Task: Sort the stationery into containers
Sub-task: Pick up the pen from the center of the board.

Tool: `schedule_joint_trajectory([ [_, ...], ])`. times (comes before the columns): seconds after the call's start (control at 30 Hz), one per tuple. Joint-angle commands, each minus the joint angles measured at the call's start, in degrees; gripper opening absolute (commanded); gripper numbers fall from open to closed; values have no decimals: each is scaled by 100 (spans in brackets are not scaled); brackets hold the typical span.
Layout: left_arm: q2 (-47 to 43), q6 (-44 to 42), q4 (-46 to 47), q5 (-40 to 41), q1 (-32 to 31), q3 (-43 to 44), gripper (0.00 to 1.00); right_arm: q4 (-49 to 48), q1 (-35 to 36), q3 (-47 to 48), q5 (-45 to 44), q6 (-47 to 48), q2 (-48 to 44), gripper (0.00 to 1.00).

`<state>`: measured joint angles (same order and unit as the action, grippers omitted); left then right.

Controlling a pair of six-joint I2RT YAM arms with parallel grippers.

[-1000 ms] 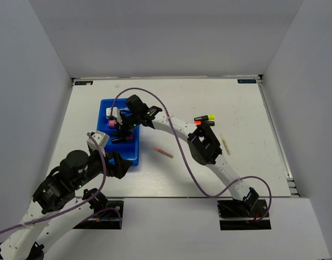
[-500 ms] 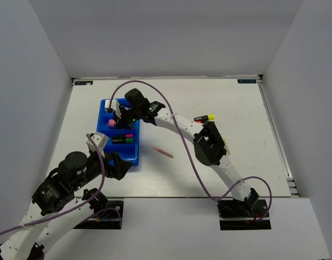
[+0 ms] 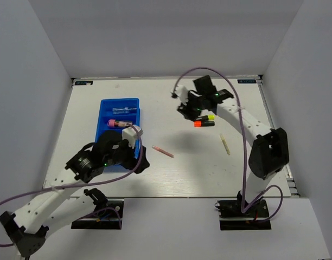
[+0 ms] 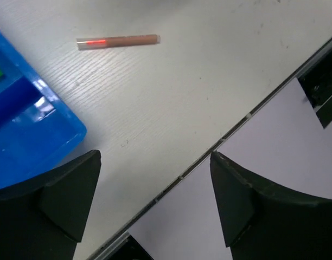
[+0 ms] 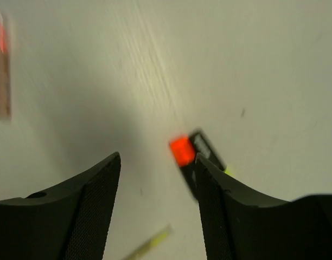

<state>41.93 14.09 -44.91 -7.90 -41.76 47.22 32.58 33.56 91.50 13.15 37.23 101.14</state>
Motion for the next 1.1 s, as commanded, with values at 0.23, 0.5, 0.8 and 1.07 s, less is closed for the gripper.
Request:
schedule_joint_trajectory([
  [0.23,772,-424,1370,-1152,-17,-433,99,1002,-1659,-1788,1461,3456,-676,55],
  [0.5,527,-442,1362,-1214,-8,-644,99,829,-2406,-1487,1945,4160,71,56],
  [0.8,457,-451,1326,-1284,-8,-758,99,750,-2530,-1197,2324,4652,704,56],
  [1.07,359,-468,1309,-1275,-8,-864,99,575,-2627,-906,2148,4547,1109,56],
])
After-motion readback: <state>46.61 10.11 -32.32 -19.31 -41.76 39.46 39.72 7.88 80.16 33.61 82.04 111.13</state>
